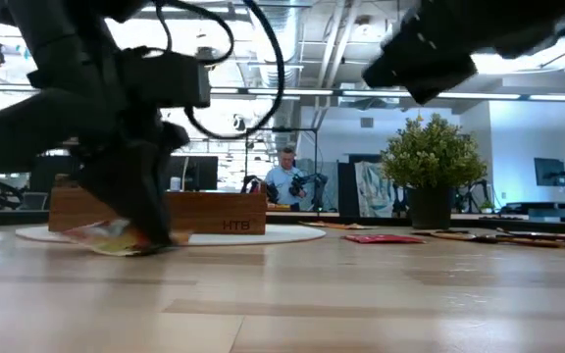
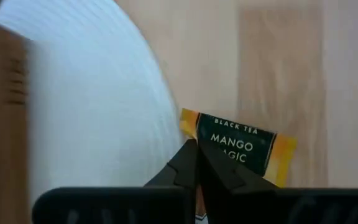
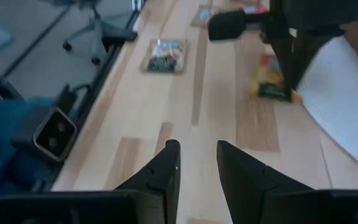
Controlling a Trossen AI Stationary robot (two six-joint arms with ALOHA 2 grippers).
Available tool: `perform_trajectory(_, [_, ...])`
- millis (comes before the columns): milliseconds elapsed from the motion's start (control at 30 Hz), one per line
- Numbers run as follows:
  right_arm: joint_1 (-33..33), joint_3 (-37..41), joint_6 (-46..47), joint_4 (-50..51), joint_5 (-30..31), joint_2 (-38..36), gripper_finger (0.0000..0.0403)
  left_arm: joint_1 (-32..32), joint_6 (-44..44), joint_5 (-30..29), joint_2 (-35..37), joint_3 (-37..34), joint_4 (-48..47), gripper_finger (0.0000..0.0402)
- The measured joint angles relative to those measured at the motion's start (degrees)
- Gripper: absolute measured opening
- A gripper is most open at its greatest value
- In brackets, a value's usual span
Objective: Pick & Place Tea
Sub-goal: Put the yellow tea bag into the right section of the wooden organizer
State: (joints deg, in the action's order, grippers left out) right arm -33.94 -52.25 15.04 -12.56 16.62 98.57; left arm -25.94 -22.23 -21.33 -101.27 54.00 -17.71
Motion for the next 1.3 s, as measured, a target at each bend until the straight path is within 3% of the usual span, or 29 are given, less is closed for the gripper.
perform_trajectory(300, [6.9,0.0,11.4,-6.0,0.0,6.0,0.0104,-4.5,-14.5,-25.1,1.3,0.2,5.5,0.0000])
perform_trajectory(433, [10.1,0.1,14.6,-10.0,-0.2,10.4,0.0138,-7.1,-19.7,-35.5,1.4,0.2,7.7,0.0000])
perform_trajectory(567, [11.4,0.1,14.6,-16.2,-0.2,12.3,0.0176,-9.1,-22.4,-41.9,1.2,0.3,7.8,0.0000])
perform_trajectory(800, [13.4,-0.3,15.6,-22.1,3.0,11.6,0.0179,-10.6,-22.4,-45.4,1.1,0.3,7.9,0.0000])
perform_trajectory(1067, [15.7,-2.6,14.7,-23.5,2.2,11.6,0.0126,-10.9,-22.4,-46.2,1.1,0.3,8.0,0.0000])
perform_trajectory(1300, [17.1,-5.0,13.5,-20.5,-2.3,12.4,0.0062,-11.0,-22.4,-46.7,1.1,0.3,8.1,0.0000])
